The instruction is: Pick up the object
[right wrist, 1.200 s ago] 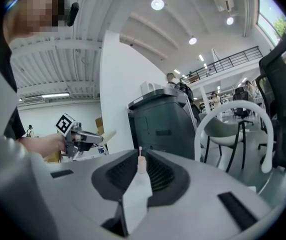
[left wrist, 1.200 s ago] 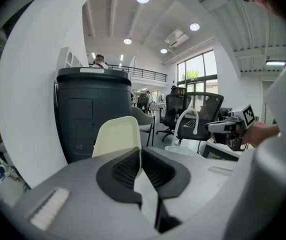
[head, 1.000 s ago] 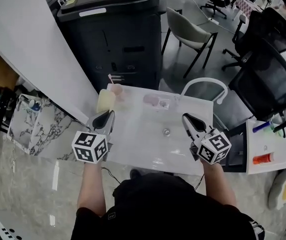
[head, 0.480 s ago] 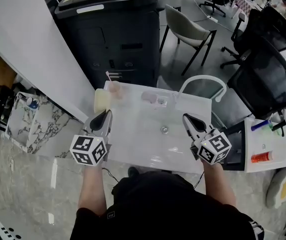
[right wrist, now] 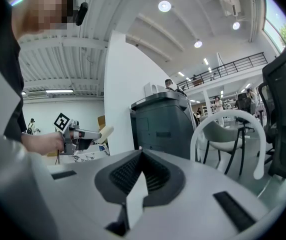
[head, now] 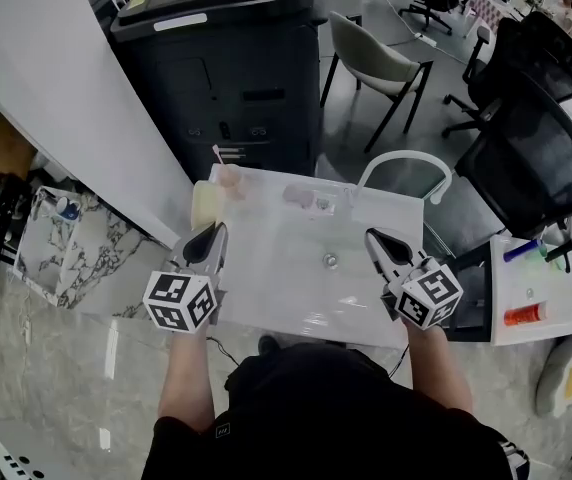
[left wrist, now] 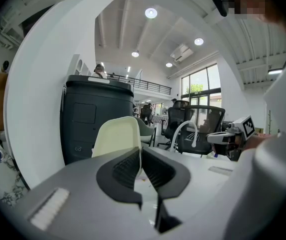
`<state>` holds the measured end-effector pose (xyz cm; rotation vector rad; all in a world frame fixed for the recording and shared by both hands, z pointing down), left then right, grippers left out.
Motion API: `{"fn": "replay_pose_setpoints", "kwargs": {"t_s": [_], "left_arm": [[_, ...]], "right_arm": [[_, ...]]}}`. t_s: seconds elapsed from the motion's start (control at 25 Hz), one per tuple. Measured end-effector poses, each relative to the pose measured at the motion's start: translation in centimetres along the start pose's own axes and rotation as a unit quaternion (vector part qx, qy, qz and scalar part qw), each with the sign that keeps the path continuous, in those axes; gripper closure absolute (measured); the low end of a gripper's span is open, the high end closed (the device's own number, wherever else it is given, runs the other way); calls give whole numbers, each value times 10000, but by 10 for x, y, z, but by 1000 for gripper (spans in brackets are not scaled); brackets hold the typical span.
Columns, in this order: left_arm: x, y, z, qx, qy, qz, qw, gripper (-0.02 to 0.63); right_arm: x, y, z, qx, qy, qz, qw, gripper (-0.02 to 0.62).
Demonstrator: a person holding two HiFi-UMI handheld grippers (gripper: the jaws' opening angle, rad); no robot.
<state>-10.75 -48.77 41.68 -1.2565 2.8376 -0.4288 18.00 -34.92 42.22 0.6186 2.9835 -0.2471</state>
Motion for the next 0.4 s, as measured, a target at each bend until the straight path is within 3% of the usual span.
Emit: {"fn": "replay_pose_setpoints", "kwargs": {"t_s": [0.4], "left_arm": [[-7,5,2,-44,1,-4,10000,580]], "right_arm": [[2,7,-1,-7,4,0,10000,583]]}}
Point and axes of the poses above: the fingertips, and each gripper's own axes: y backward along the fingers, x to its left, z out of its top, the point moved 5 cm from there along y, backward along the fingers, and after that the axes turned 4 degrees about z, right-handed, at the moved point
